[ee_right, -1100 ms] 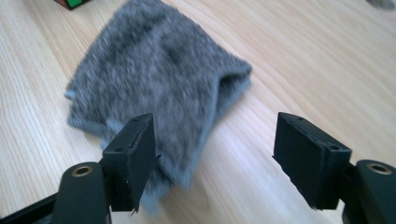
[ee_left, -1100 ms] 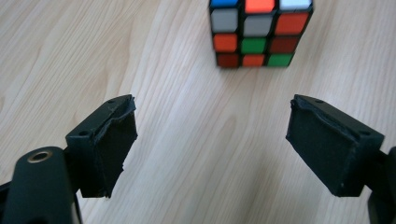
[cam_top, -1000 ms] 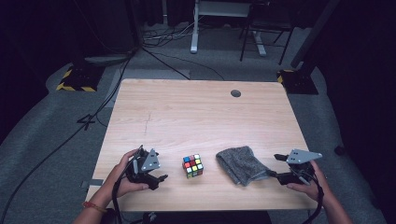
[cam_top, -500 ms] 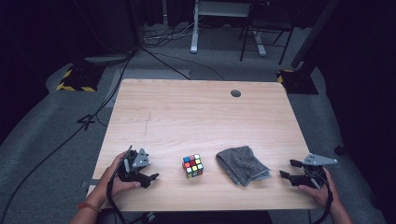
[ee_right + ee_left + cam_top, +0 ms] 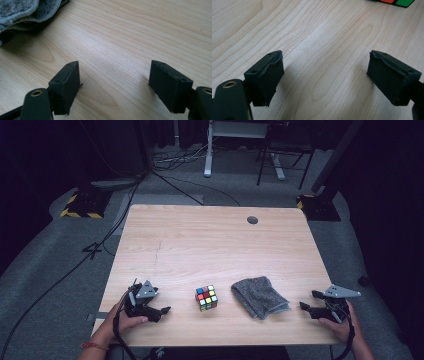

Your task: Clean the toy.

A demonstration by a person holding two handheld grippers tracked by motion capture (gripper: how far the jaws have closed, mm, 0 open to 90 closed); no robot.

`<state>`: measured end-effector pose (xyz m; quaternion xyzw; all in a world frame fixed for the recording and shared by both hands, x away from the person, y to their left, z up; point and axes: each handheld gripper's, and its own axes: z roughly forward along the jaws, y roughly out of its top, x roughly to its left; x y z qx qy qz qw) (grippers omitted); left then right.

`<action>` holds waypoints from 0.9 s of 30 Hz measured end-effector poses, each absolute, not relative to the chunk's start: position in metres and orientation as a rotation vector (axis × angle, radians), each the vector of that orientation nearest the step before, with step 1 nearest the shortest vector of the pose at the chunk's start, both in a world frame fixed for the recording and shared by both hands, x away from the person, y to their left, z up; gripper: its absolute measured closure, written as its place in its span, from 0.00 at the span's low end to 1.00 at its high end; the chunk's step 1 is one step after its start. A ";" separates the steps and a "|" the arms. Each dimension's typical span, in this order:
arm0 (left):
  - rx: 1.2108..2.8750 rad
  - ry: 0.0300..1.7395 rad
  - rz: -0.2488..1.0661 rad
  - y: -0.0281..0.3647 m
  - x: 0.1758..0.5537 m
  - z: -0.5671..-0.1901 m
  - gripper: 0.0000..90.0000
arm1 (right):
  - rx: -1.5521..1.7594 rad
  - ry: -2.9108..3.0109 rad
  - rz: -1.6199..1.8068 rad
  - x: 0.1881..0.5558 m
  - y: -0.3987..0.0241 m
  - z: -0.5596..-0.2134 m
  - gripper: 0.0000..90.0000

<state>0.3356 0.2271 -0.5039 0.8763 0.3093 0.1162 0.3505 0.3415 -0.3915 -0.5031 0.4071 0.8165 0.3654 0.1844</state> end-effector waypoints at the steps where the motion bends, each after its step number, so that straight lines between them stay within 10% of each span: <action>1: 2.270 0.801 0.300 0.227 0.336 -0.504 0.16 | 1.148 2.300 1.029 0.341 -0.391 -0.503 0.28; 27: 2.266 0.801 0.297 0.227 0.336 -0.504 0.16 | 1.150 2.300 1.029 0.341 -0.391 -0.503 0.28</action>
